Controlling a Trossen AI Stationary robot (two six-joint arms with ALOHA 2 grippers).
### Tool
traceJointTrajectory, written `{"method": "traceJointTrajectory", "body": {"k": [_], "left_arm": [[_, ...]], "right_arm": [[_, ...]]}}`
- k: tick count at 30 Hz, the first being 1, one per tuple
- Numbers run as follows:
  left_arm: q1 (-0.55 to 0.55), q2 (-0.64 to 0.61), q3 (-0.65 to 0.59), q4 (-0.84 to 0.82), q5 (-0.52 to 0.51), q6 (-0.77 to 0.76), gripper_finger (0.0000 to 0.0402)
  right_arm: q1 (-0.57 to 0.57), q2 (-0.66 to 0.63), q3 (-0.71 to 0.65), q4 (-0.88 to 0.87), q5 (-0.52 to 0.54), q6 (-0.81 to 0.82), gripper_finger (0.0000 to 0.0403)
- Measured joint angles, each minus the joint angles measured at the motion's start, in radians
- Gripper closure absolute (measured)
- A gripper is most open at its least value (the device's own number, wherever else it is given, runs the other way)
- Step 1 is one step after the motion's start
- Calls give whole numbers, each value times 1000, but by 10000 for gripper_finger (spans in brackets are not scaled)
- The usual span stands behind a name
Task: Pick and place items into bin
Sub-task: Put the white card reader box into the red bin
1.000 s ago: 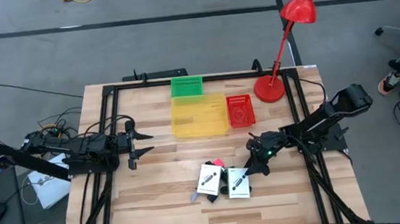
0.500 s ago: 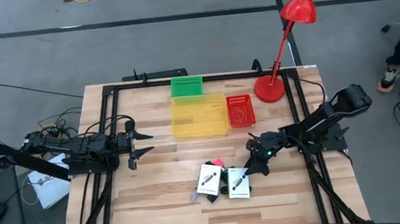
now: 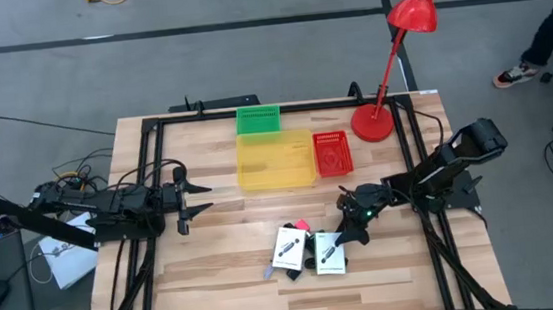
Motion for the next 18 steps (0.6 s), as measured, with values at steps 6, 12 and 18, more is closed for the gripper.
{"method": "traceJointTrajectory", "body": {"k": [6,12,18], "left_arm": [[0,0,0,0,0,6,217],[0,0,0,0,0,0,217],[0,0,0,0,0,0,217]], "right_arm": [[0,0,0,0,-1,2,209],[0,0,-1,0,-3,3,228],[-1,1,-1,0,-5,5,244]]}}
